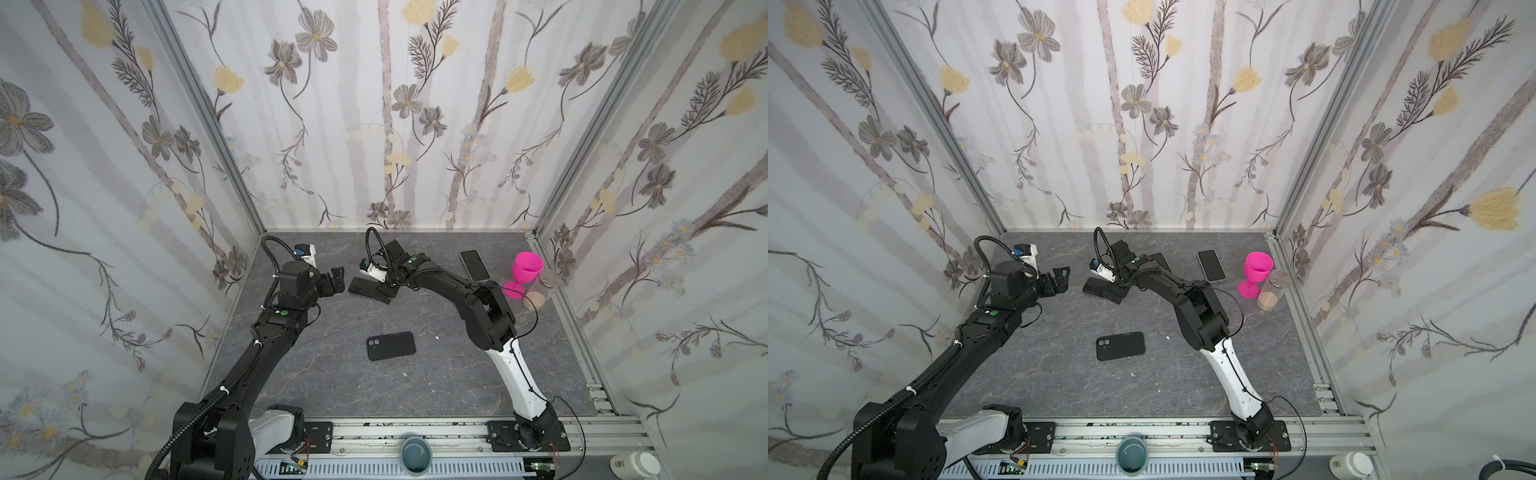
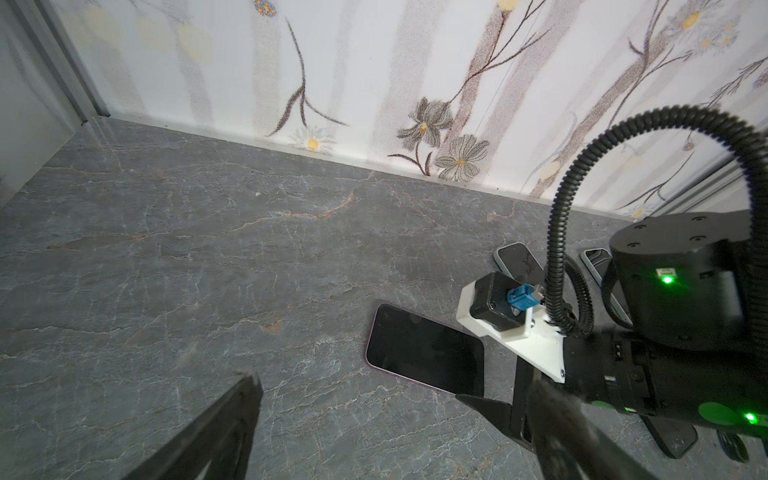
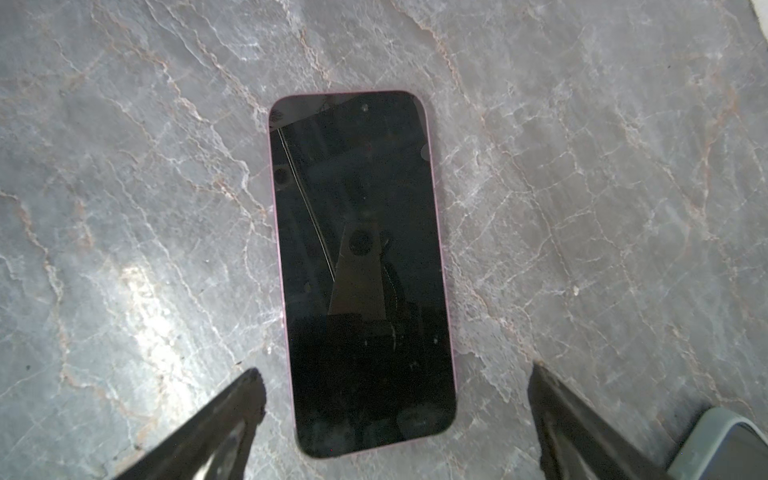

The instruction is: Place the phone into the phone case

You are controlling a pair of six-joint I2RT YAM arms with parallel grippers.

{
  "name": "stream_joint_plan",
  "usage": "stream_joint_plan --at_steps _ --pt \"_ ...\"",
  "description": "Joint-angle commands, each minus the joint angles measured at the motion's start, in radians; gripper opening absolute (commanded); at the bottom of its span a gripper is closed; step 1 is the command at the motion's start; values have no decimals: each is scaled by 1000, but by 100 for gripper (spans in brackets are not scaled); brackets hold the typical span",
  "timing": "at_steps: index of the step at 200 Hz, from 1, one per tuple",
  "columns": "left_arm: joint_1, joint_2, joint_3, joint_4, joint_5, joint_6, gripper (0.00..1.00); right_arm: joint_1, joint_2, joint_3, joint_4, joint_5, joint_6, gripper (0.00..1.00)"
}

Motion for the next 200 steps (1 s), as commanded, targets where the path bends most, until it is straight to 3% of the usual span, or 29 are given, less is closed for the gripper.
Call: stream_joint_plan --at_steps 1,62,200 --pt "1 -3 -3 43 8 -6 100 0 18 18 -22 -39 10 97" --pt "1 -8 -4 45 11 -7 100 2 84 87 -98 -102 21 91" --pt "1 -24 -7 49 24 -9 100 20 71 95 -226 -8 -3 59"
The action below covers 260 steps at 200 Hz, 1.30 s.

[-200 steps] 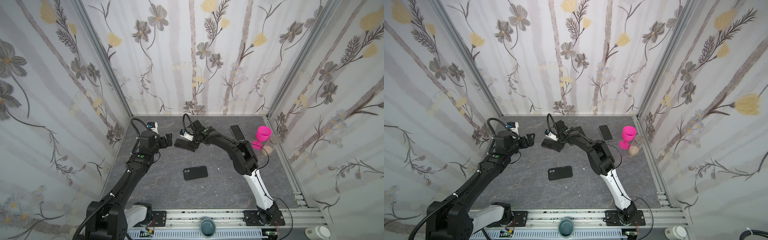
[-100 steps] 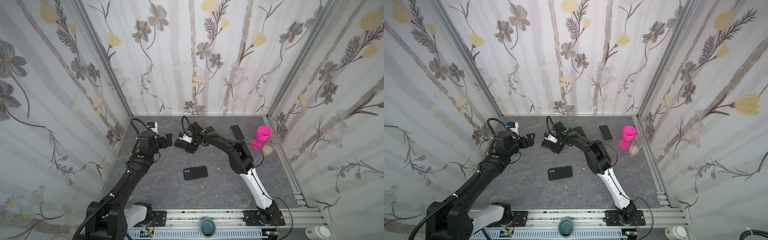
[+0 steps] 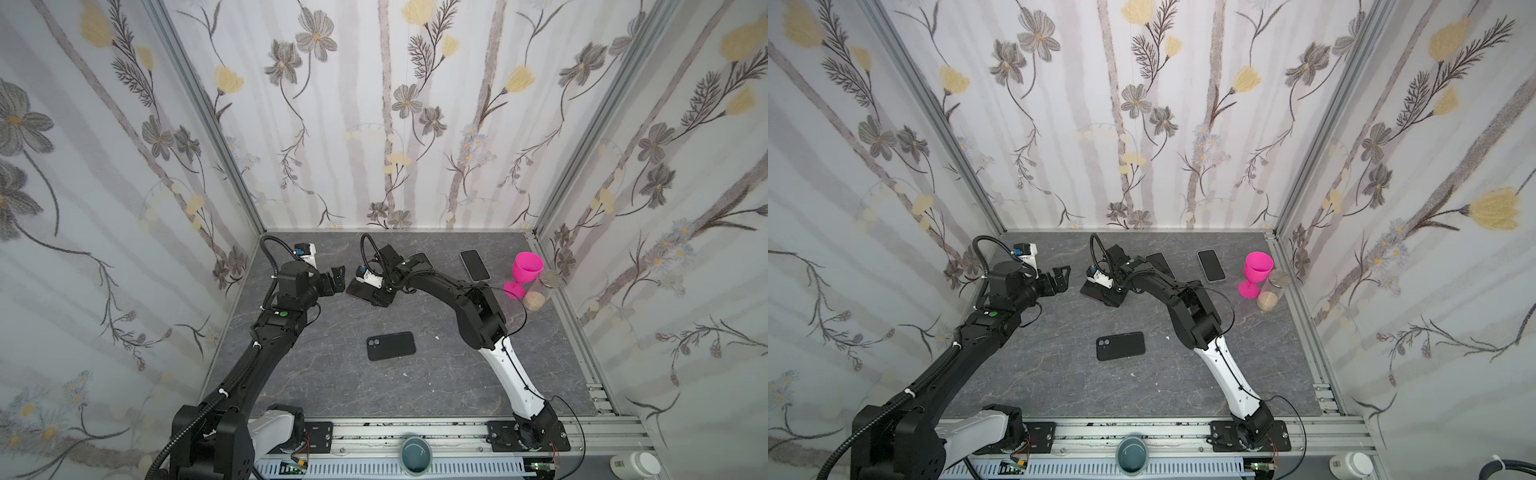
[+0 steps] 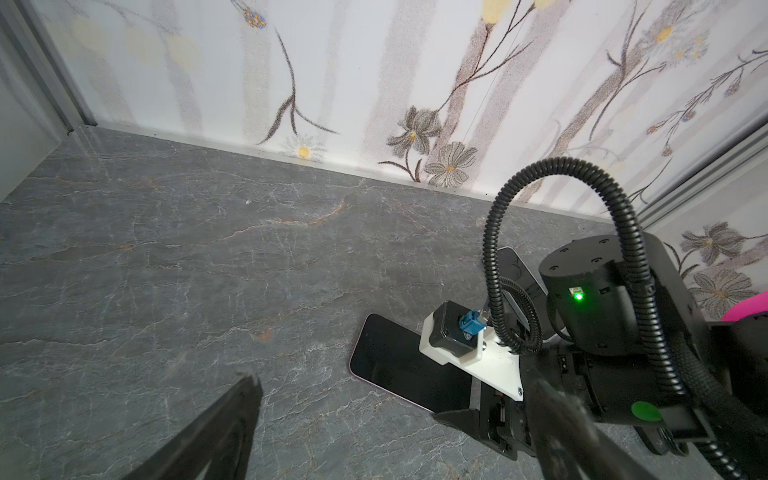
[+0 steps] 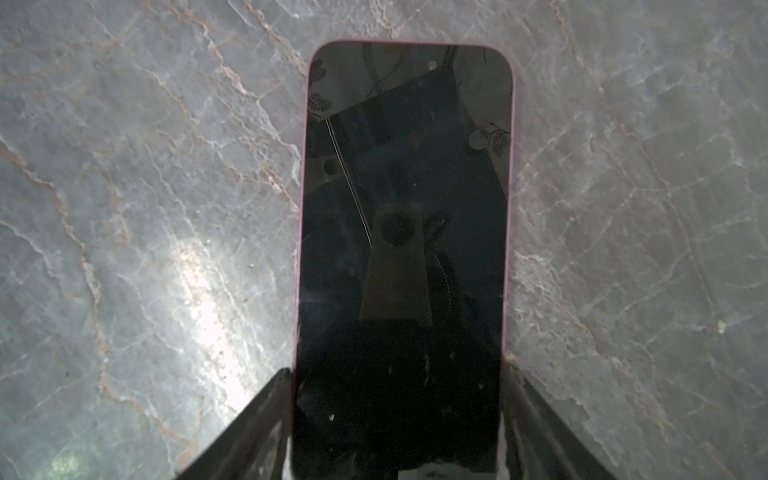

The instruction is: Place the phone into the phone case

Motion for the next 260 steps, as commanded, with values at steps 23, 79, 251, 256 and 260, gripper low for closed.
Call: stream_joint_plan --at_steps 23,79,251,256,260 --pt "0 -15 -6 28 -7 -9 100 3 -34 -12 -118 49 9 53" --pt "0 -22 -11 27 -15 -15 100 -6 -152 -233 -3 18 54 42" --pt "0 99 25 -9 107 -55 97 -47 -479 -734 443 40 144 34" --pt "0 103 27 -9 109 -57 97 -46 -483 -741 451 40 146 34" --pt "0 106 28 -9 112 -58 97 -47 -486 -746 457 39 146 34"
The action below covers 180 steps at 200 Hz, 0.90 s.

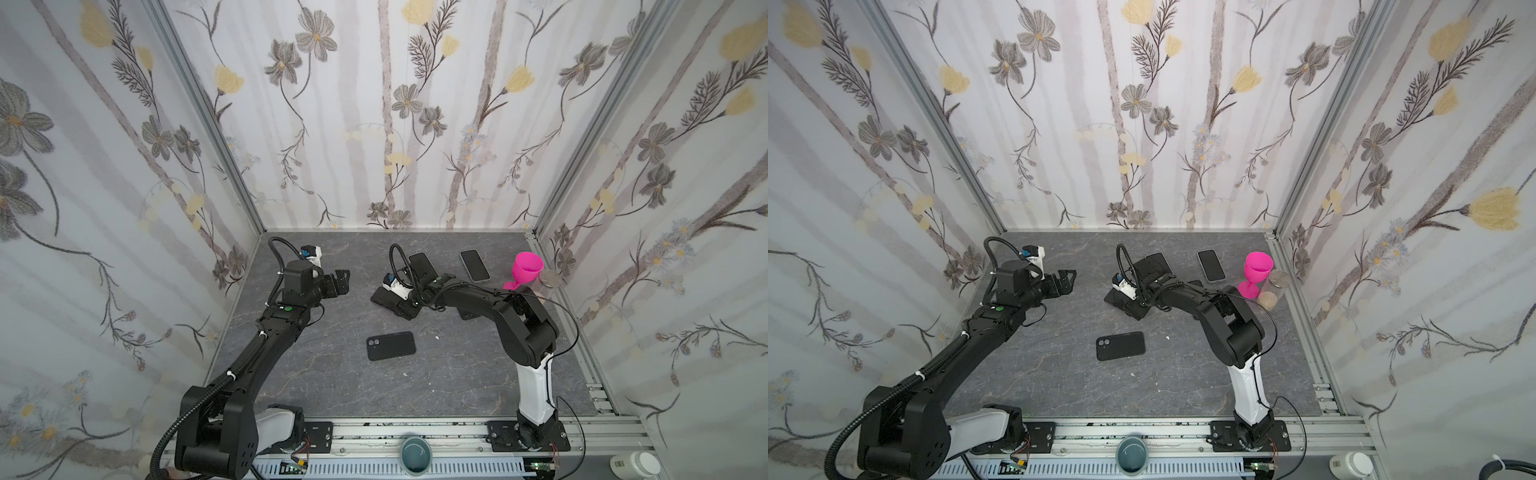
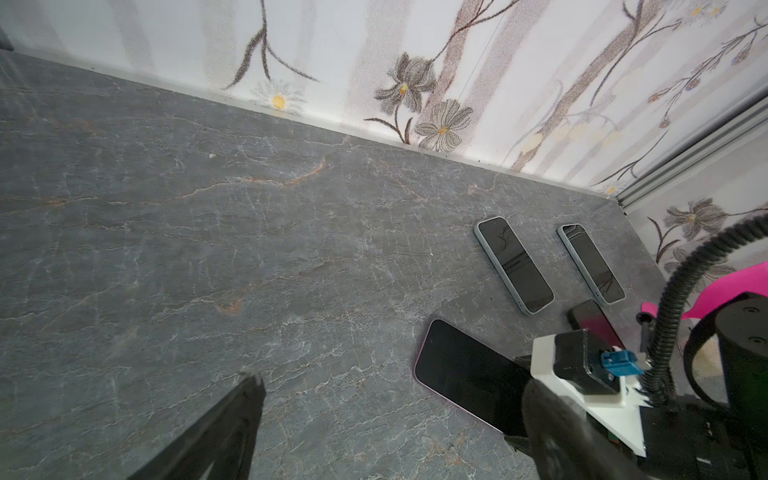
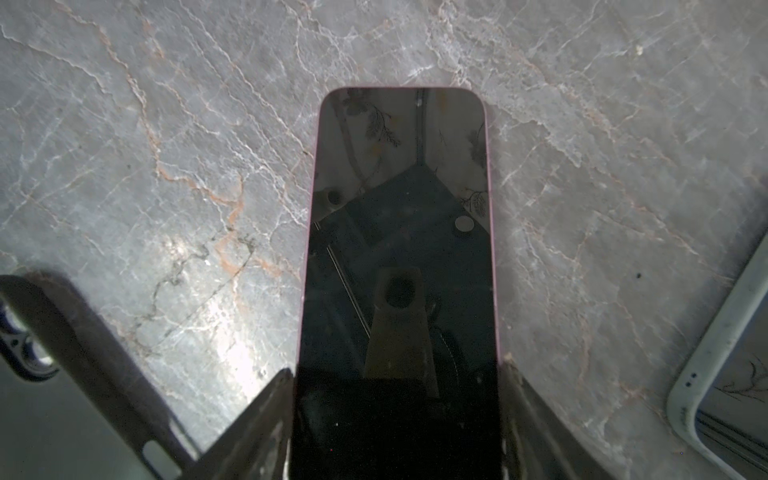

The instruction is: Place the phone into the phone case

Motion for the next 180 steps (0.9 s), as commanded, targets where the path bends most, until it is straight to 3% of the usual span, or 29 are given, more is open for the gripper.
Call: stream_joint_plan --at_steps 1,76,180 --pt "0 16 16 7 30 -22 97 1 -29 -26 104 -1 14 34" --pt "0 47 25 5 69 -55 96 0 -80 -104 191 -29 24 33" --pt "0 163 61 47 246 -183 94 1 -186 -197 308 -64 33 31"
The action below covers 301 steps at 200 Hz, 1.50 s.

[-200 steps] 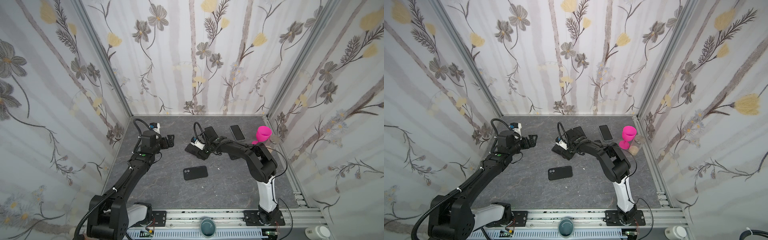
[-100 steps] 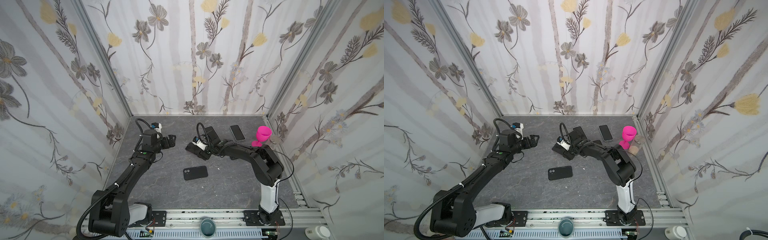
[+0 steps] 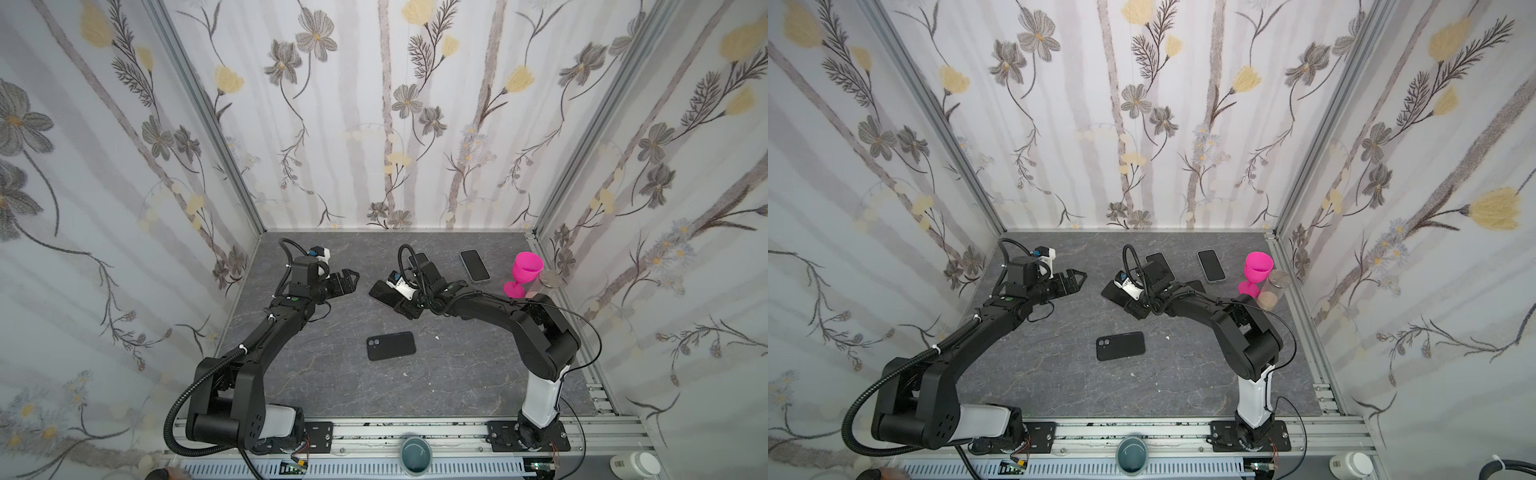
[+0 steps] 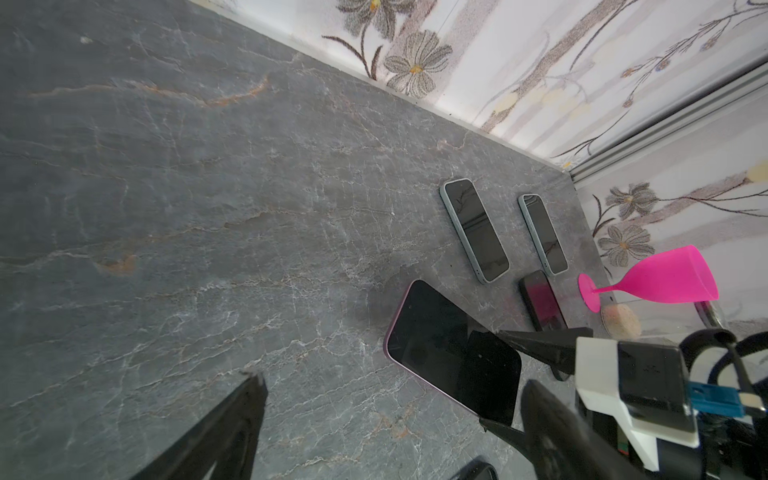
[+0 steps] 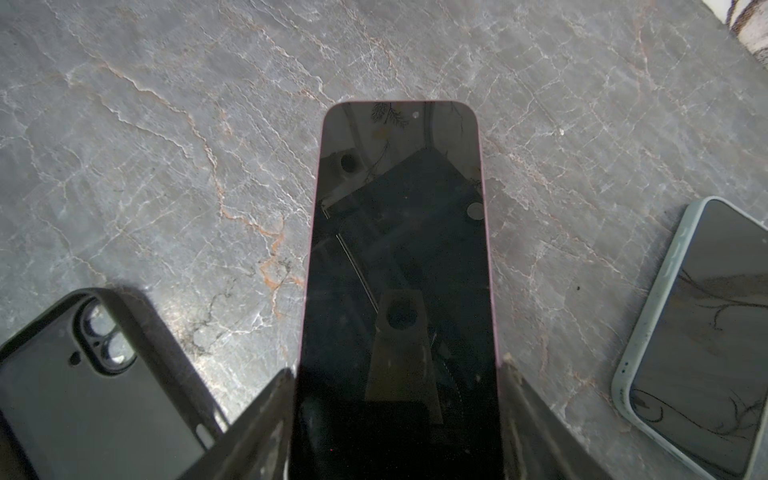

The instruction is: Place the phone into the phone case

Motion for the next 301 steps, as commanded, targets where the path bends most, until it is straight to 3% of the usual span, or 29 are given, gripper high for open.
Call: stream_joint_plan --at_steps 1,65,129,150,235,272,301 --pt "0 20 11 52 62 -56 94 1 -37 -16 94 -34 14 31" --pt "0 84 19 112 150 -139 91 6 -103 -57 152 -68 20 30" --pt "0 119 14 160 252 -195 78 20 -154 -63 211 -135 40 30" --pt "0 125 13 173 285 -206 66 22 -161 -60 219 -150 44 30" --pt "0 128 -8 296 415 -307 0 29 -169 -51 229 -177 52 30" --pt "-1 92 -40 351 421 -331 0 29 -173 -51 249 -182 76 32" --pt "0 37 -73 436 402 -379 0 29 -183 -46 279 -165 122 54"
